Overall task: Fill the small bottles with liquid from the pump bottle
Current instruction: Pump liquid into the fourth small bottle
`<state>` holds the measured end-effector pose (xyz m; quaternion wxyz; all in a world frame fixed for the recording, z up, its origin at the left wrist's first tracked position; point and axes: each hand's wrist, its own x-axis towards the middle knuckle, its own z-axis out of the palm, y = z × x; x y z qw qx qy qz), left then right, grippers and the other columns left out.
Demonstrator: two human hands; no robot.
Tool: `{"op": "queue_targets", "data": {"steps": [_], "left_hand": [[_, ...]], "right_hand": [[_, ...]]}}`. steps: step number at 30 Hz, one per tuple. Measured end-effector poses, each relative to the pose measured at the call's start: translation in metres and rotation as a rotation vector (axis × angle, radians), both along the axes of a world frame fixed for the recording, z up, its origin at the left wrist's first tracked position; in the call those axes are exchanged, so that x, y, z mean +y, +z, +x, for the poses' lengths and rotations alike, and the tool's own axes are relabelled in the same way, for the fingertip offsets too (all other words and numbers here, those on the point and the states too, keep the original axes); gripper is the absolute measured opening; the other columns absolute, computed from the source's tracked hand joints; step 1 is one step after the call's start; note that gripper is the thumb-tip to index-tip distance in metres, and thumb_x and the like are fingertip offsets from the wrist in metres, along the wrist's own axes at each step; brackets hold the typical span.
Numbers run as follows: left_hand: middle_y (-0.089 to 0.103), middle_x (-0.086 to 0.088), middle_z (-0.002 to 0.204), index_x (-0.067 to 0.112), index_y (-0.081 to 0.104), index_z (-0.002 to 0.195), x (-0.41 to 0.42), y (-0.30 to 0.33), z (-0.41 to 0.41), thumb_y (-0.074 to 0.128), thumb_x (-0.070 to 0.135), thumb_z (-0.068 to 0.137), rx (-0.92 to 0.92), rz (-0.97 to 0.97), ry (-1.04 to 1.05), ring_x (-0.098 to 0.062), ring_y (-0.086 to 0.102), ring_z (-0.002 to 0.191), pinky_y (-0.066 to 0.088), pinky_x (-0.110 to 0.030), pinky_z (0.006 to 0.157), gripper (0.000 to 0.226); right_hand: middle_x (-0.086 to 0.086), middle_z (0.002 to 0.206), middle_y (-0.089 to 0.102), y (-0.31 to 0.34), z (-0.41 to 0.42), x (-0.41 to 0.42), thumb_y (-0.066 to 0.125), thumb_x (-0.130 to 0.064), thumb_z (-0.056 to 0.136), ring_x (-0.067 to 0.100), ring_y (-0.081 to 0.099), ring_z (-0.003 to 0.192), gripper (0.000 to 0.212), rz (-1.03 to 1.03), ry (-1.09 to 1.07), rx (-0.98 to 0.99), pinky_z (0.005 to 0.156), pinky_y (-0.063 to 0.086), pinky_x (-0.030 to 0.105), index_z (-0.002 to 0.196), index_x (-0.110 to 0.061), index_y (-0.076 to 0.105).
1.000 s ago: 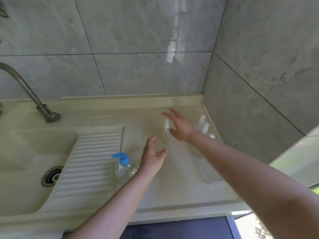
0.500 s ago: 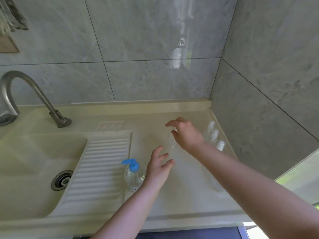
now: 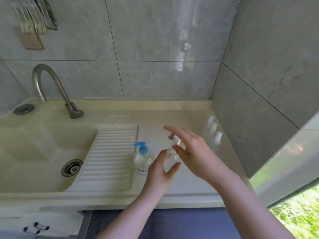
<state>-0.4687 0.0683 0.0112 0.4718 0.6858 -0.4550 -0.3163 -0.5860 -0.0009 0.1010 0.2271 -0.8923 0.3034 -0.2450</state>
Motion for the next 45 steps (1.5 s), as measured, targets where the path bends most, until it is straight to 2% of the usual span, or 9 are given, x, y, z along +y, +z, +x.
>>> {"op": "queue_targets", "data": {"steps": [5,11,16,21,27,33,38,41,45], "left_hand": [[0.065,0.014,0.099,0.029,0.054,0.104,0.032,-0.002,0.014,0.068,0.033,0.089,-0.05,-0.033,0.046,0.007,0.058,0.099,0.039,-0.007,0.08,0.021],[0.063,0.009,0.092,0.031,0.055,0.104,0.066,0.005,0.03,0.069,0.028,0.089,-0.007,-0.057,0.088,0.0,0.059,0.085,0.04,-0.007,0.069,0.021],[0.061,0.01,0.099,0.031,0.054,0.106,0.086,0.002,0.042,0.071,0.03,0.087,-0.054,-0.064,0.102,-0.002,0.059,0.088,0.045,-0.014,0.071,0.025],[0.063,0.014,0.103,0.035,0.05,0.11,0.095,0.006,0.046,0.073,0.036,0.084,-0.016,-0.074,0.124,-0.002,0.061,0.092,0.049,-0.021,0.076,0.035],[0.061,0.009,0.095,0.033,0.051,0.105,0.104,0.008,0.054,0.063,0.036,0.092,0.052,-0.121,0.105,-0.007,0.057,0.08,0.04,-0.012,0.066,0.017],[0.061,0.01,0.092,0.03,0.054,0.108,0.11,0.01,0.061,0.061,0.033,0.094,0.135,-0.137,0.087,-0.004,0.057,0.082,0.042,-0.009,0.07,0.015],[0.061,0.013,0.09,0.029,0.054,0.107,0.112,0.006,0.063,0.06,0.034,0.095,0.198,-0.124,0.086,-0.005,0.056,0.081,0.041,-0.011,0.068,0.014],[0.063,0.011,0.095,0.03,0.054,0.107,0.112,0.004,0.065,0.059,0.035,0.095,0.205,-0.104,0.089,-0.01,0.059,0.086,0.044,-0.013,0.071,0.014],[0.062,0.01,0.092,0.031,0.054,0.108,0.112,0.002,0.064,0.06,0.035,0.094,0.156,-0.103,0.088,-0.007,0.057,0.084,0.043,-0.012,0.071,0.016]], "right_hand": [[-0.024,0.129,0.058,-0.006,0.008,0.03,0.061,-0.02,0.096,-0.004,0.06,0.109,0.054,0.316,-0.034,-0.227,0.086,0.053,0.018,0.141,-0.047,0.045],[-0.01,0.101,0.072,-0.025,0.033,0.06,0.076,-0.033,0.084,0.006,0.07,0.088,0.039,0.655,-0.258,-0.453,0.084,0.056,0.028,0.121,-0.04,0.064],[-0.009,0.084,0.071,-0.034,0.056,0.075,0.086,-0.049,0.067,0.01,0.068,0.079,0.039,0.686,-0.424,-0.531,0.078,0.057,0.031,0.101,-0.037,0.068],[-0.013,0.066,0.065,-0.03,0.066,0.08,0.092,-0.036,0.065,0.006,0.064,0.067,0.031,0.664,-0.479,-0.609,0.066,0.05,0.022,0.087,-0.023,0.073],[-0.004,0.082,0.075,-0.023,0.077,0.09,0.084,-0.02,0.077,0.006,0.07,0.079,0.029,0.795,-0.317,-0.642,0.07,0.051,0.012,0.105,-0.021,0.076],[-0.01,0.133,0.063,-0.022,0.08,0.088,0.064,-0.031,0.09,0.011,0.062,0.12,0.052,0.943,-0.112,-0.565,0.105,0.046,0.036,0.137,-0.048,0.046],[-0.007,0.098,0.063,-0.027,0.091,0.093,0.085,-0.03,0.076,0.001,0.066,0.095,0.08,0.732,-0.294,-0.546,0.066,0.049,0.01,0.143,-0.036,0.041],[-0.001,0.09,0.068,-0.033,0.089,0.087,0.077,-0.021,0.085,0.008,0.067,0.097,0.067,0.749,-0.271,-0.523,0.083,0.049,0.019,0.142,-0.034,0.044],[-0.007,0.115,0.071,-0.034,0.088,0.083,0.066,-0.029,0.088,0.006,0.062,0.115,0.067,0.863,-0.205,-0.52,0.105,0.045,0.036,0.146,-0.044,0.036]]}}
